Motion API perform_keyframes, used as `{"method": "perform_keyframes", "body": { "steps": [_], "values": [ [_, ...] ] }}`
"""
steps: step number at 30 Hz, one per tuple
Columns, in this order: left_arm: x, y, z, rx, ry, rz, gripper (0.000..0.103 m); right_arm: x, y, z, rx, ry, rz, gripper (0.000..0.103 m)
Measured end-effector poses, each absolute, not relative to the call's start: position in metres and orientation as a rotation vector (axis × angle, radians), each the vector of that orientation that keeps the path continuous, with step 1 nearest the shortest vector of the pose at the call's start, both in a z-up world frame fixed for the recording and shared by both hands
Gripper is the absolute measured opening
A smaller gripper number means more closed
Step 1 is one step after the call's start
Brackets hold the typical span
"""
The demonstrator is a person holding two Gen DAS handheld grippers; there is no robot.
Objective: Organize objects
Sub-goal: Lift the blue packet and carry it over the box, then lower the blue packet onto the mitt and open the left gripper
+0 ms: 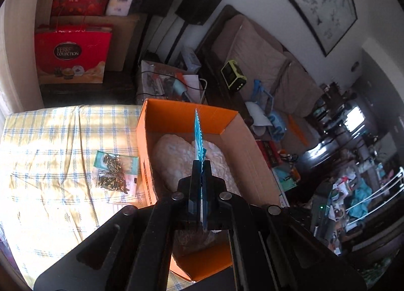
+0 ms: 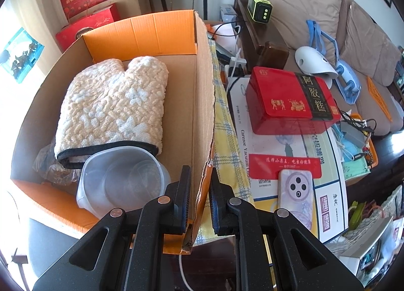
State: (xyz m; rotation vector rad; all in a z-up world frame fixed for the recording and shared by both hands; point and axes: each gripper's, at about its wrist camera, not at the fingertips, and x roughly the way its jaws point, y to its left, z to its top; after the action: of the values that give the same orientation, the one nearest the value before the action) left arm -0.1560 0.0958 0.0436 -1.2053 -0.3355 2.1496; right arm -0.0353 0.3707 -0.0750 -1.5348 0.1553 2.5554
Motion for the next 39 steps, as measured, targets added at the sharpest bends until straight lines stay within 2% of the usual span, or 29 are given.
{"method": "perform_keyframes", "body": {
  "steps": [22, 23, 25, 27, 29, 31, 39],
  "values": [
    [-0.132, 0.158, -0.011, -1.37, -0.215, 1.993, 0.002, -0.036, 0.371, -0.078, -1.533, 0.16, 2.557, 0.015],
    [-0.132, 0.157, -0.013, -1.385, -0.202, 2.004, 0.004, -0.036, 0.372, -0.079, -1.533, 0.161, 2.558, 0.015],
    [-0.131, 0.154, -0.015, -1.397, -0.185, 2.027, 0.023, -0.036, 0.371, -0.078, -1.534, 0.16, 2.558, 0.015],
    [-0.131, 0.149, -0.015, -1.398, -0.193, 2.03, 0.031, -0.036, 0.371, -0.078, -1.533, 0.16, 2.558, 0.015],
    [-0.131, 0.144, -0.013, -1.398, -0.212, 2.024, 0.033, -0.036, 0.372, -0.079, -1.533, 0.163, 2.558, 0.015],
    [-0.131, 0.14, -0.008, -1.378, -0.212, 2.045, 0.042, -0.036, 0.372, -0.079, -1.533, 0.164, 2.557, 0.016],
    [-0.134, 0.121, 0.006, -1.334, -0.209, 2.129, 0.054, -0.036, 0.371, -0.078, -1.533, 0.161, 2.556, 0.016]
  ]
}}
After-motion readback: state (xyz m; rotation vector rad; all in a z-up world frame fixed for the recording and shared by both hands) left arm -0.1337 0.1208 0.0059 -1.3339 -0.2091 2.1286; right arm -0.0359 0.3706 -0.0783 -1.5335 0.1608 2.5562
